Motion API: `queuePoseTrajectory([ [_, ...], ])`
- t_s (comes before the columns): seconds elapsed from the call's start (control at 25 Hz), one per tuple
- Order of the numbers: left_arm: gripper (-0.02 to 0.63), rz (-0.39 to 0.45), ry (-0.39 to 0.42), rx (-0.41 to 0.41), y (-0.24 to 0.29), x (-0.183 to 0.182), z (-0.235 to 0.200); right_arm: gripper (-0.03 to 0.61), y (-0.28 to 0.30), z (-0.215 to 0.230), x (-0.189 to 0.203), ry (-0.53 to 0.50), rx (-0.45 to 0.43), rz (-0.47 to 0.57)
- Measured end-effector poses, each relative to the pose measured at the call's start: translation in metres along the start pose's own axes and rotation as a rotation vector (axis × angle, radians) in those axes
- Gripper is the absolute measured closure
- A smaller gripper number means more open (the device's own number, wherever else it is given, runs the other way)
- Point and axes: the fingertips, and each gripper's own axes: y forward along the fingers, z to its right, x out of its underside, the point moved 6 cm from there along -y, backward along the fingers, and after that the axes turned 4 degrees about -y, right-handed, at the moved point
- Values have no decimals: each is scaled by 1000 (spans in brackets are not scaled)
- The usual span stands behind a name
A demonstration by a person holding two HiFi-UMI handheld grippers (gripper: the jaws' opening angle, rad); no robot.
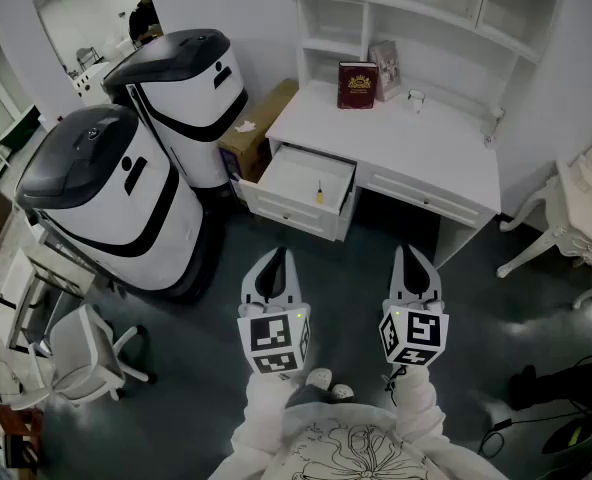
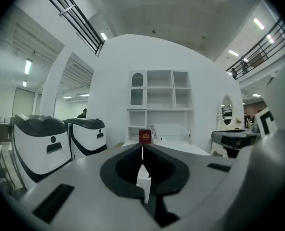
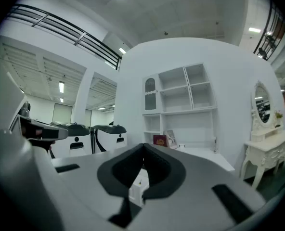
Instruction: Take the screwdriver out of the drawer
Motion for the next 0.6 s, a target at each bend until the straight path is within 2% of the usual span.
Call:
queuePoseTrajectory([
  [0.6, 603, -11, -3, 25, 18, 5, -17, 575, 17, -9, 12, 39, 46, -7],
])
